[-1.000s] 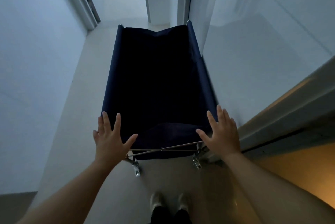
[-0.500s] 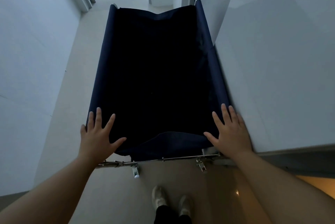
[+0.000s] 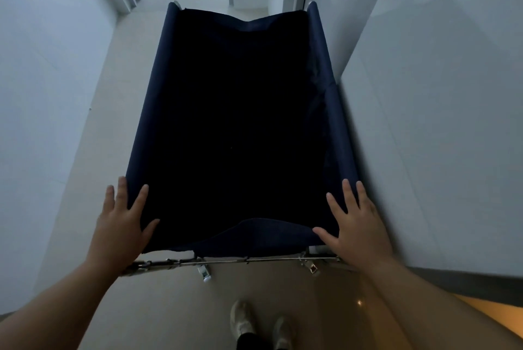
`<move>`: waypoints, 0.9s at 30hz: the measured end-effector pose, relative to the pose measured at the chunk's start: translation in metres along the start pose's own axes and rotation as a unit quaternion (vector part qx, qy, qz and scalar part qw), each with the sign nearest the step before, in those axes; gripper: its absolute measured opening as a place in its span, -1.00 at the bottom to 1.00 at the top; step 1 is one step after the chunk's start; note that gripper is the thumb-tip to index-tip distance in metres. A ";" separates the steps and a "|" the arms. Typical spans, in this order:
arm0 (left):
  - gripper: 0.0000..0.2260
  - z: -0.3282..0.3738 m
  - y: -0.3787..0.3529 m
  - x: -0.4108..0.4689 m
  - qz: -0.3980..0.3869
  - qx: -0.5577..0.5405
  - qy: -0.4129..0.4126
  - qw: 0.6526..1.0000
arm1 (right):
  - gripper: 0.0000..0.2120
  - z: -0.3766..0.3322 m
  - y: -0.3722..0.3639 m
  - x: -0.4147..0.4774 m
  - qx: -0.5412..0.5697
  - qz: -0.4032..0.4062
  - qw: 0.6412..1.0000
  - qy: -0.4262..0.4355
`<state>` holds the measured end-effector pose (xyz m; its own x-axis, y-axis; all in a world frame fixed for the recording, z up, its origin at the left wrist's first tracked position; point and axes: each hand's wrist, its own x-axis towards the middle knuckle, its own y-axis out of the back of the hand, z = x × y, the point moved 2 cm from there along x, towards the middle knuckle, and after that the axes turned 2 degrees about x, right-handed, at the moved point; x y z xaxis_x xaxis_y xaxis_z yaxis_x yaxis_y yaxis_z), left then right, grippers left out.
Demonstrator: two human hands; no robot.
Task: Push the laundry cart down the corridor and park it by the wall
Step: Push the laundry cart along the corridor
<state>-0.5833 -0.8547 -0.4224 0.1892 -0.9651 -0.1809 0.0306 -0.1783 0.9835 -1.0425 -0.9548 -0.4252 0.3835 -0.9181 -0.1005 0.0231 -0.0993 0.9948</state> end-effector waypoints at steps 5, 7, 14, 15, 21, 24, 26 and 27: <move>-0.11 -0.010 -0.002 -0.003 -0.016 -0.025 0.011 0.999 | -0.13 -0.010 0.002 0.000 -0.006 -0.016 1.000 0.005; -0.10 -0.015 -0.004 -0.005 -0.024 -0.011 0.017 1.000 | -0.13 -0.016 0.004 -0.001 0.001 -0.019 1.000 0.009; -0.10 -0.029 -0.004 -0.013 -0.023 0.001 0.031 0.999 | -0.12 -0.030 0.007 -0.001 0.002 -0.033 0.999 0.014; -0.10 -0.031 -0.004 -0.014 -0.023 0.000 0.033 0.999 | -0.12 -0.032 0.007 0.000 0.001 -0.033 0.999 0.016; -0.09 -0.043 -0.010 -0.027 -0.016 -0.008 0.045 0.999 | -0.14 -0.043 0.008 0.003 0.001 -0.036 0.999 0.028; -0.09 -0.050 -0.012 -0.037 -0.016 -0.012 0.057 0.998 | -0.16 -0.051 0.008 0.006 0.001 -0.037 0.999 0.038; -0.11 -0.057 -0.014 -0.044 -0.018 -0.018 0.063 0.998 | -0.18 -0.057 0.008 0.008 0.002 -0.037 0.998 0.045; -0.13 -0.061 -0.015 -0.047 -0.019 -0.019 0.065 0.998 | -0.19 -0.061 0.008 0.010 0.001 -0.035 0.998 0.049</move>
<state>-0.5329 -0.7946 -0.4283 0.3134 -0.9242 -0.2183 0.0760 -0.2047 0.9759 -0.9821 -0.9409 -0.4172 0.4702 -0.8664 -0.1681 0.0522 -0.1628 0.9853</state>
